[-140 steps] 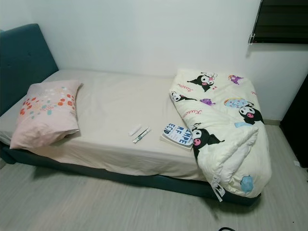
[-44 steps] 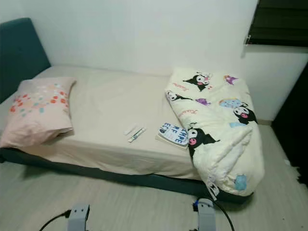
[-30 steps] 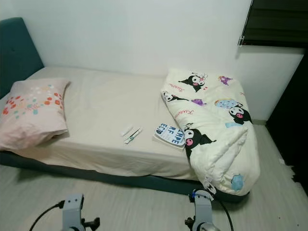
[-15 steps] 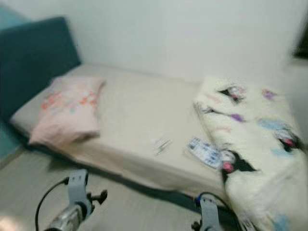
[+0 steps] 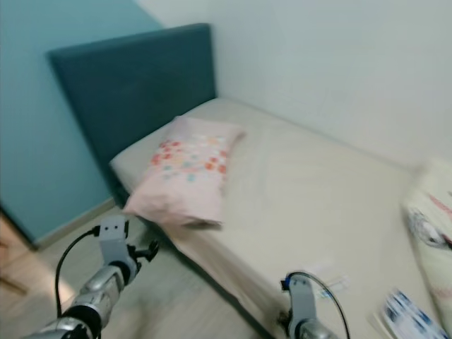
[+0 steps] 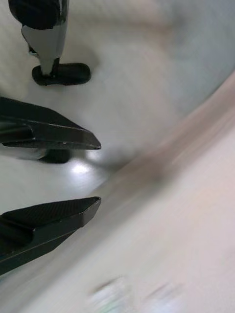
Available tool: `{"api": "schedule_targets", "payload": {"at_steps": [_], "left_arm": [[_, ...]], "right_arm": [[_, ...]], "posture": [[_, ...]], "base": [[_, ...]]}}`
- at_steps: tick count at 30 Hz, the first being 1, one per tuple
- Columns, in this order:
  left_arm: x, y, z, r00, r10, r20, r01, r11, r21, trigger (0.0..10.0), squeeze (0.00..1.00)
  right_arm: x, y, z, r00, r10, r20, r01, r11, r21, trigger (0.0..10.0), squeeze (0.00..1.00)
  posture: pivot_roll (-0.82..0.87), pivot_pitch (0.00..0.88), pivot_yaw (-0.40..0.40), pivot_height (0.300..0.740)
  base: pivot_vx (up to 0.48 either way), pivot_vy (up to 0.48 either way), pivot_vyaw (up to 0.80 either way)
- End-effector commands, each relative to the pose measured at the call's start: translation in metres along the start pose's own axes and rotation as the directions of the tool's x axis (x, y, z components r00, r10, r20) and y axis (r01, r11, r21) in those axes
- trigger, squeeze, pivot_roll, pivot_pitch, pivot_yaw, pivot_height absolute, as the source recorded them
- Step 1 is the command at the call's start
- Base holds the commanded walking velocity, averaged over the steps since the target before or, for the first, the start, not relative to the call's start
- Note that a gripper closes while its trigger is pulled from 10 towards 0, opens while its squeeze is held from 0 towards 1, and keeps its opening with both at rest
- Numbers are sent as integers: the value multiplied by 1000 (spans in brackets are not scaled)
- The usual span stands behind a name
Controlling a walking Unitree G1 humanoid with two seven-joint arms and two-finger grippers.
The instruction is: Clean up the room
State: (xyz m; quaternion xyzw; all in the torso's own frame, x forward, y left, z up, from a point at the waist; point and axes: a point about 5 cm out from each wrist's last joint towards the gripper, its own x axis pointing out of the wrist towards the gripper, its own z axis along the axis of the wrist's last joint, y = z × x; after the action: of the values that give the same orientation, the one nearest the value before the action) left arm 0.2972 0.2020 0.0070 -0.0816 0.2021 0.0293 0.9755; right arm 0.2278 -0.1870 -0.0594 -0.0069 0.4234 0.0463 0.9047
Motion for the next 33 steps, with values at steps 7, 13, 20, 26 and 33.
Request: {"api": "schedule_targets", "payload": {"at_steps": [7, 13, 20, 26, 33], "left_arm": [[3, 1, 11, 999, -13, 39, 12, 1000, 6, 10000, 0], [8, -14, 23, 992, -80, 94, 80, 997, 6, 10000, 0], [12, -23, 37, 981, -130, 142, 131, 991, 2, 10000, 0], [13, -32, 40, 970, -183, 158, 184, 983, 13, 10000, 0], [12, -48, 40, 936, -312, 160, 305, 950, 67, 10000, 0]], "right_arm": [[2, 10, 3, 999, 34, 5, -34, 999, -25, 10000, 0], [3, 8, 21, 997, 25, 73, -25, 1000, -9, 10000, 0], [2, 7, 75, 960, 48, 276, -60, 998, 34, 10000, 0], [-3, 1, 115, 911, 32, 411, -57, 997, 49, 10000, 0], [-12, -16, 144, 873, -48, 486, -43, 984, 175, 10000, 0]], "posture": [[-35, 0, -33, 740], [-42, 0, -34, 740], [-53, 0, -34, 740], [-62, 0, -36, 740], [-71, 0, -34, 740]], "base": [[480, 0, 782], [480, 0, 776], [480, 0, 768], [480, 0, 111], [480, 0, -329]]}}
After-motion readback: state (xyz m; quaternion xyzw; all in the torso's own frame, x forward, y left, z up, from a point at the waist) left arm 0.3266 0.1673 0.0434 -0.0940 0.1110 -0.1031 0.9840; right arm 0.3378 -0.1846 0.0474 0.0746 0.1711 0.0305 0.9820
